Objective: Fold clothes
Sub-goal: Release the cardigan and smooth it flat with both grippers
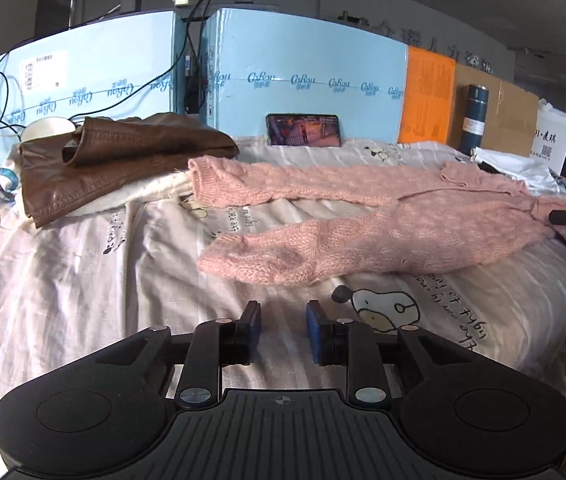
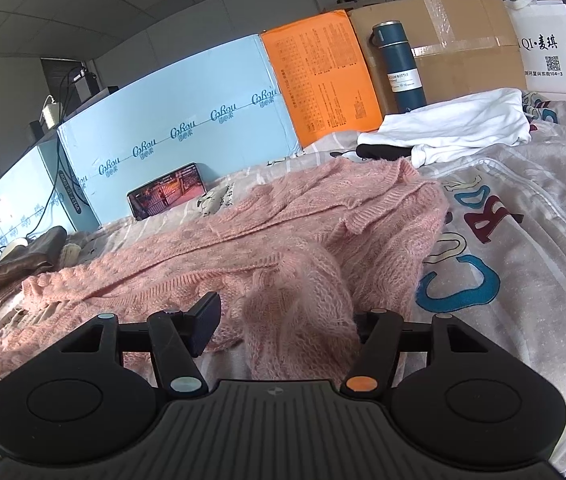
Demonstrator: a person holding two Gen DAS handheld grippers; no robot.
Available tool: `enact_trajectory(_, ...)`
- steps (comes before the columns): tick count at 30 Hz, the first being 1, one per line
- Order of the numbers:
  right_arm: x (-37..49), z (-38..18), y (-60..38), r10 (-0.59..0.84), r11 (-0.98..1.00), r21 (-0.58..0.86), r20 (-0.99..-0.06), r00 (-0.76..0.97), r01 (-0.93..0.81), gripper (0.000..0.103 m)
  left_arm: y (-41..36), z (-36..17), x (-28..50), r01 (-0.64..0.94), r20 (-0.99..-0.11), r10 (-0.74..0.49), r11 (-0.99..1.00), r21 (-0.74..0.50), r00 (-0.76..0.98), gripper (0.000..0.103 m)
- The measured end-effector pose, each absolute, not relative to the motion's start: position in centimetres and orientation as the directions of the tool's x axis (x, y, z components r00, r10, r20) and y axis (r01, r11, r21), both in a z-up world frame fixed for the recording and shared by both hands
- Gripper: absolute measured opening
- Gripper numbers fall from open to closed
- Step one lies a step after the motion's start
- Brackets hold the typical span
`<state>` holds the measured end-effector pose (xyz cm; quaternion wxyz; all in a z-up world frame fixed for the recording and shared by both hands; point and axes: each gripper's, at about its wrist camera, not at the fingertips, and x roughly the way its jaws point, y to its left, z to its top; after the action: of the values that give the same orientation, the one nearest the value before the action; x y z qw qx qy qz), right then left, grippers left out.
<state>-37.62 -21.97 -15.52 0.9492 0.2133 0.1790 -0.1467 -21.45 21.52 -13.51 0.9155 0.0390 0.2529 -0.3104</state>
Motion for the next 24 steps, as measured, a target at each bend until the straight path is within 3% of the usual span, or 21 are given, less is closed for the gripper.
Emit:
enact_trajectory(4, -37.7, -15.5, -21.9, -0.203, 0.864, 0.357, -0.4, 0.894, 0.355, 0.061, 22.9, -11.6, -20.0, 0.481, -0.422, -0.562, 0.827, -0.291, 0.711, 0.08)
enact_trajectory(6, -37.9, -15.5, -21.8, -0.205, 0.859, 0.368, -0.392, 0.897, 0.357, 0.062, 22.6, -11.1, -18.7, 0.424, -0.401, -0.541, 0.837, -0.346, 0.739, 0.08)
enact_trajectory(9, -38.1, -15.6, -21.8, -0.21, 0.85, 0.381, -0.386, 0.898, 0.362, 0.063, 20.7, -11.3, -17.0, 0.379, -0.442, -0.464, 0.885, -0.271, 0.767, 0.08)
enact_trajectory(12, -38.4, -15.7, -21.8, -0.22, 0.841, 0.393, -0.379, 0.899, 0.371, 0.063, 18.6, -13.0, -15.6, 0.373, -0.51, -0.422, 0.906, -0.202, 0.749, 0.078)
enact_trajectory(13, -38.5, -15.8, -21.9, -0.224, 0.836, 0.402, -0.374, 0.9, 0.375, 0.062, 18.2, -13.8, -15.4, 0.372, -0.532, -0.423, 0.905, -0.207, 0.733, 0.06)
enact_trajectory(14, -38.6, -15.9, -22.0, -0.226, 0.829, 0.412, -0.369, 0.901, 0.377, 0.06, 17.9, -14.3, -15.5, 0.373, -0.542, -0.42, 0.906, -0.202, 0.728, 0.031)
enact_trajectory(16, -38.7, -16.2, -22.2, -0.241, 0.821, 0.418, -0.365, 0.899, 0.389, 0.049, 17.7, -14.4, -16.0, 0.385, -0.529, -0.415, 0.907, -0.172, 0.74, 0.017)
enact_trajectory(17, -38.8, -16.3, -22.3, -0.253, 0.818, 0.414, -0.365, 0.896, 0.4, 0.036, 17.6, -14.4, -16.3, 0.391, -0.522, -0.413, 0.907, -0.157, 0.747, 0.013)
enact_trajectory(18, -38.9, -16.4, -22.5, -0.266, 0.814, 0.411, -0.364, 0.892, 0.411, 0.023, 17.6, -14.4, -16.4, 0.391, -0.519, -0.406, 0.909, -0.143, 0.753, 0.013)
enact_trajectory(20, -40.3, -16.1, -23.2, -0.29, 0.792, 0.452, -0.311, 0.905, 0.409, 0.012, 17.8, -14.0, -16.5, 0.381, -0.519, -0.383, 0.917, -0.117, 0.764, 0.015)
enact_trajectory(24, -43.5, -15.3, -24.8, -0.343, 0.742, 0.549, -0.184, 0.921, 0.385, 0.011, 18.2, -13.3, -16.7, 0.359, -0.517, -0.339, 0.931, -0.064, 0.786, 0.028)
